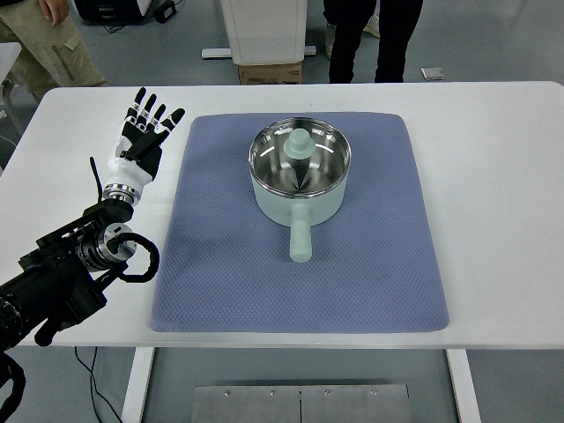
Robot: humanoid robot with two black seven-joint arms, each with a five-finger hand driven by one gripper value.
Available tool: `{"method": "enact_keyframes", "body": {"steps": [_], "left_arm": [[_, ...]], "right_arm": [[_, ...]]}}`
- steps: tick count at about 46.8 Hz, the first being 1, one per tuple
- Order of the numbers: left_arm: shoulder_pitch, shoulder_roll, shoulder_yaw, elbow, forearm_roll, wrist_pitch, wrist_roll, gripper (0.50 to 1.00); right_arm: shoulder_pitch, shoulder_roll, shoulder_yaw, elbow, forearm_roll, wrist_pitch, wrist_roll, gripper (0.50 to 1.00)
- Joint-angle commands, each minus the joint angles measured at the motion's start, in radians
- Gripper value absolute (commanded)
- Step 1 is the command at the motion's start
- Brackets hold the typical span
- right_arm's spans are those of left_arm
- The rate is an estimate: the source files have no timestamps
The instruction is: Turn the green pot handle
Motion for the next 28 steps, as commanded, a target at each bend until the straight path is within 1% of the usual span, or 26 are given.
{"method": "enact_keyframes", "body": {"steps": [1, 28], "left_arm": [[0.000, 0.000, 0.000, 0.000, 0.000, 0.001, 0.000, 1.000], [-0.001, -0.008, -0.002, 0.000, 0.000, -0.001, 0.000, 1.000]], "right_arm": [[0.000, 0.000, 0.000, 0.000, 0.000, 0.000, 0.000, 1.000], [0.000, 0.000, 0.000, 0.000, -0.001, 0.000, 0.000, 1.000]]}}
